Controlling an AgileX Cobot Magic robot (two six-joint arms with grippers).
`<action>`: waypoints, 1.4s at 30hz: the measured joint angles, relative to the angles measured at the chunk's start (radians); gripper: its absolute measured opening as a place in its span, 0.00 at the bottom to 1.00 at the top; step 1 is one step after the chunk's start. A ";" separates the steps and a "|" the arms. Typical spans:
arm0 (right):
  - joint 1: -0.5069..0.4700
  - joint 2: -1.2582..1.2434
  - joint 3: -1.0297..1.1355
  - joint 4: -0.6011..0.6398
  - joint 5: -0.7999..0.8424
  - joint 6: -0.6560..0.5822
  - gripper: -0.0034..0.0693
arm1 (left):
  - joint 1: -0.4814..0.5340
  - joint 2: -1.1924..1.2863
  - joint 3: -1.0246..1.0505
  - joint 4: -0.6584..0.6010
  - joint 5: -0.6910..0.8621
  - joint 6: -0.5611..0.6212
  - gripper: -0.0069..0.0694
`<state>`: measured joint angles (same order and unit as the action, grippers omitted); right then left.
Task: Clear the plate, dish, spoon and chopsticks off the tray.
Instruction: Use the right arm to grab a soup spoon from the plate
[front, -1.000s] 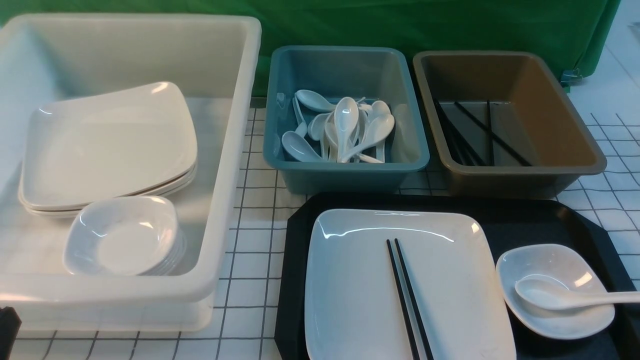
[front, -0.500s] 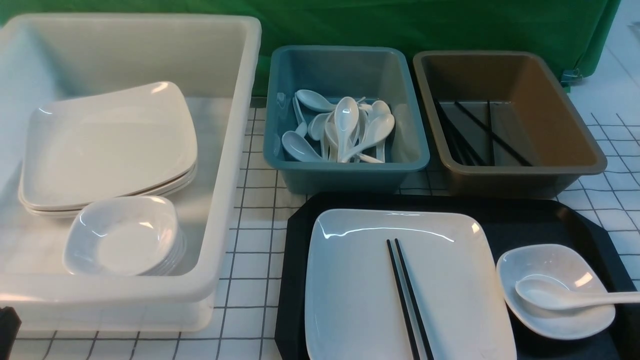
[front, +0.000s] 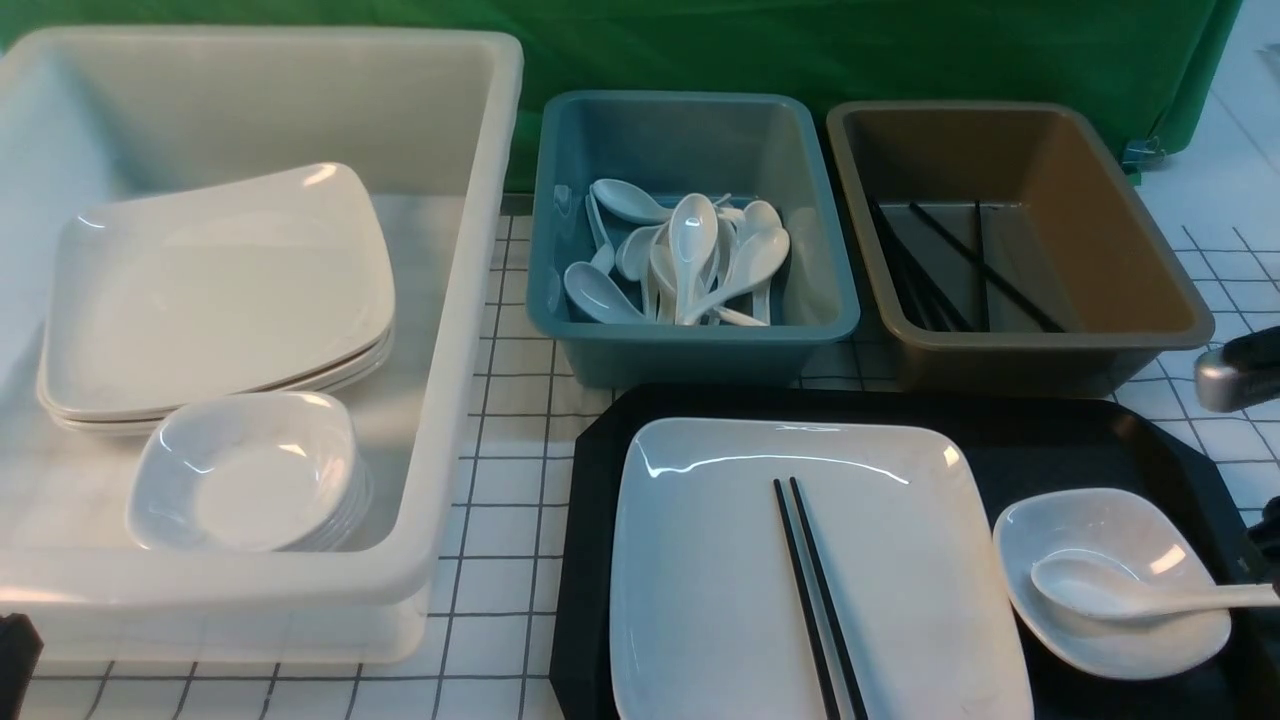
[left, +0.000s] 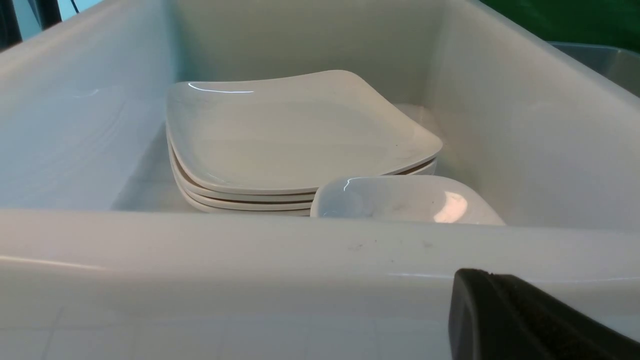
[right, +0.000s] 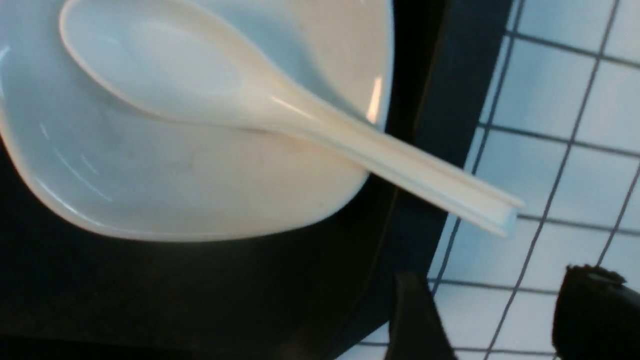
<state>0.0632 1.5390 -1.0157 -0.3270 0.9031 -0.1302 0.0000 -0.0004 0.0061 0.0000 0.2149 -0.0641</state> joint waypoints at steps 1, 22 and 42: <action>0.000 0.033 -0.015 -0.008 0.005 -0.044 0.64 | 0.000 0.000 0.000 0.000 0.000 0.000 0.12; 0.000 0.134 -0.052 -0.072 -0.029 -0.494 0.64 | 0.000 0.000 0.000 0.000 0.000 0.000 0.12; 0.000 0.206 -0.053 -0.067 -0.039 -0.514 0.53 | 0.000 0.000 0.000 0.000 0.000 0.000 0.12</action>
<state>0.0632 1.7454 -1.0685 -0.3936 0.8639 -0.6447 0.0000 -0.0004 0.0061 0.0000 0.2149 -0.0641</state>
